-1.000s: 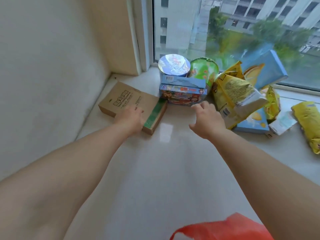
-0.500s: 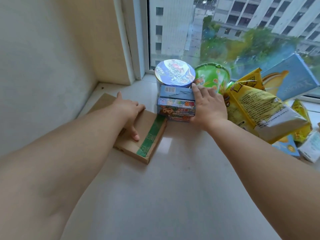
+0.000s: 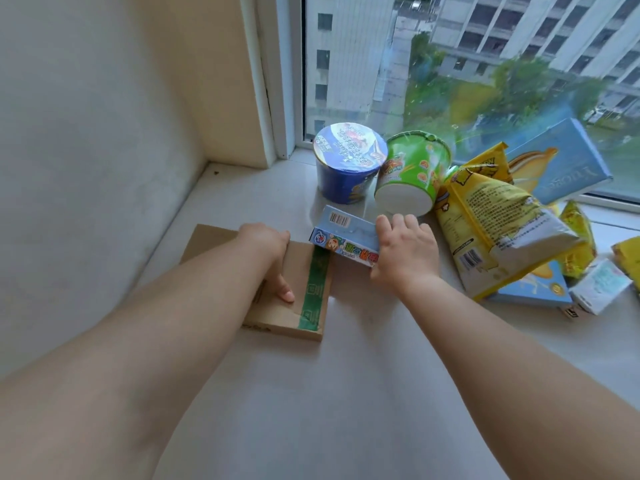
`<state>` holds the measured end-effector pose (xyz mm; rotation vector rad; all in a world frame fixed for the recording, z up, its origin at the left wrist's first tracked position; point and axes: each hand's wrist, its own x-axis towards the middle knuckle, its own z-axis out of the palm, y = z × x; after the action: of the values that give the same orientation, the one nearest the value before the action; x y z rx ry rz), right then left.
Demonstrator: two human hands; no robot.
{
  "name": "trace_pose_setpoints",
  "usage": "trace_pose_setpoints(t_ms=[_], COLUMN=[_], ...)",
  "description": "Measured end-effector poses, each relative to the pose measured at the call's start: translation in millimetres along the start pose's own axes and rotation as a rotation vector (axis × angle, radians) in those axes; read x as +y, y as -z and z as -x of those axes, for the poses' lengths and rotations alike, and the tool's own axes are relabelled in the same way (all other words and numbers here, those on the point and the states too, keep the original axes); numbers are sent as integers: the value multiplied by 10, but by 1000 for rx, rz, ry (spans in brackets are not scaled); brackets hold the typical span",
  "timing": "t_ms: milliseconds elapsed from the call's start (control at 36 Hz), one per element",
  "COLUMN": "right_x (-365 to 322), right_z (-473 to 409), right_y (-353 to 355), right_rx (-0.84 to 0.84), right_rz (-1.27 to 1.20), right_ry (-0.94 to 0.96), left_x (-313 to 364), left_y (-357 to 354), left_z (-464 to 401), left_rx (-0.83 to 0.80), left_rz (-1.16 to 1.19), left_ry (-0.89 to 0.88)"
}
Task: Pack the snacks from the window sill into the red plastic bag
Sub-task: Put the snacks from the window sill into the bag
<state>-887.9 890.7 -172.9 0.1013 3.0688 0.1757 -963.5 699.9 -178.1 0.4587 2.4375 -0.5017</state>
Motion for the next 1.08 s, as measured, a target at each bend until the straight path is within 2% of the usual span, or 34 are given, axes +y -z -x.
trace_pose_setpoints(t_ms=[167,333,417,472,611,722,833,917,1028,1083], right_x=[-33,-2,-67,-143,-410,-633,-754,-777,-767,-709], right_z=[643,1367,1680,1843,2131,2314,2497,2607,2720,2796], right_y=[83,182,222,235,295,334,380,462,654,800], right_rx=[-87,-226,-335,-380,-459,-517,-496,-445,-312,-224], right_rz=[-54,-170,-349,-426,-533,-702,-678,-663,-725,-782], right_ry=[-73,-243,-472,-573,-637,-719,-669,-627,-575,-573], left_x=[273,403,492,510,416,327,350,346,339,353], left_y=[-298,-798,-1131,-1265,-1400,-1658,-1875,-1882,-1646,-1464], left_z=[487,1064,1371,1536,1814,1956,2238,2398,2671,2849], left_rx=[-33,76,75,42,-88,-186,-347,-249,65,172], left_rz=[52,454,630,687,850,1153,1612,1788,1912,1922], left_ry=[60,260,432,498,511,496,430,374,373,338])
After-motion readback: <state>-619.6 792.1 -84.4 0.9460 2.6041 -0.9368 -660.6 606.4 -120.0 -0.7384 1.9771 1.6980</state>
